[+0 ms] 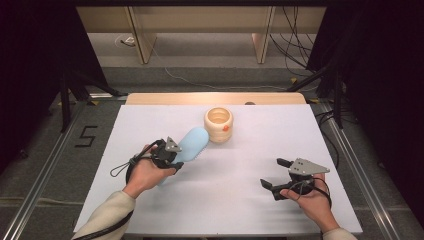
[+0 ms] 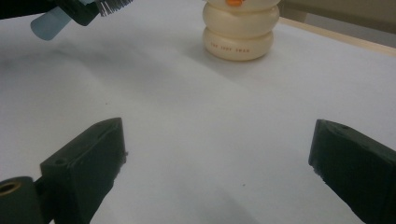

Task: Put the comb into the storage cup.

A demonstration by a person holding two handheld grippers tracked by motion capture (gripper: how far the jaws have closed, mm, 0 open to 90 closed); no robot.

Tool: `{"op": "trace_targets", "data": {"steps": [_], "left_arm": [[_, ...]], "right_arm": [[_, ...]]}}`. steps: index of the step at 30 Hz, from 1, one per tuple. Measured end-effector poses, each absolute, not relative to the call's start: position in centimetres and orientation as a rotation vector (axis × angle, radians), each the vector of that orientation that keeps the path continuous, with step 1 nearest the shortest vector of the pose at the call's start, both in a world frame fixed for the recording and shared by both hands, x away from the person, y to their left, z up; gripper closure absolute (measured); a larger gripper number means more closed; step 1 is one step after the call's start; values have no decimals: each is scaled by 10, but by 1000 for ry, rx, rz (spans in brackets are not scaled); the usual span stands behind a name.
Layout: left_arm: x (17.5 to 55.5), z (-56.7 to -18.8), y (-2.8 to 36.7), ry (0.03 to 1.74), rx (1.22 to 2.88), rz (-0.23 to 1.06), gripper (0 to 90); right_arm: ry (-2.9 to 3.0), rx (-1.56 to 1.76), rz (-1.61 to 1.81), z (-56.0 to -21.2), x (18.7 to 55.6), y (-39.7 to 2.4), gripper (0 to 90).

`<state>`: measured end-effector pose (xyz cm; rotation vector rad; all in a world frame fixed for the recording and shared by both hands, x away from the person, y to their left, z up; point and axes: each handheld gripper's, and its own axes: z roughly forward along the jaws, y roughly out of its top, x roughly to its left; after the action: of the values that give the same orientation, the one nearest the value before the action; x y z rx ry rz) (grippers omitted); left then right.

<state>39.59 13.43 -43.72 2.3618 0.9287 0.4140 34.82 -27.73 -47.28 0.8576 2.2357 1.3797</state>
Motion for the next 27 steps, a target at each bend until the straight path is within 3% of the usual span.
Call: {"op": "trace_targets", "data": {"steps": [27], "left_arm": [[395, -434, 133, 934, 2266, 445, 695]], "right_arm": [[2222, 856, 1391, -472, 348, -278, 46]]}}
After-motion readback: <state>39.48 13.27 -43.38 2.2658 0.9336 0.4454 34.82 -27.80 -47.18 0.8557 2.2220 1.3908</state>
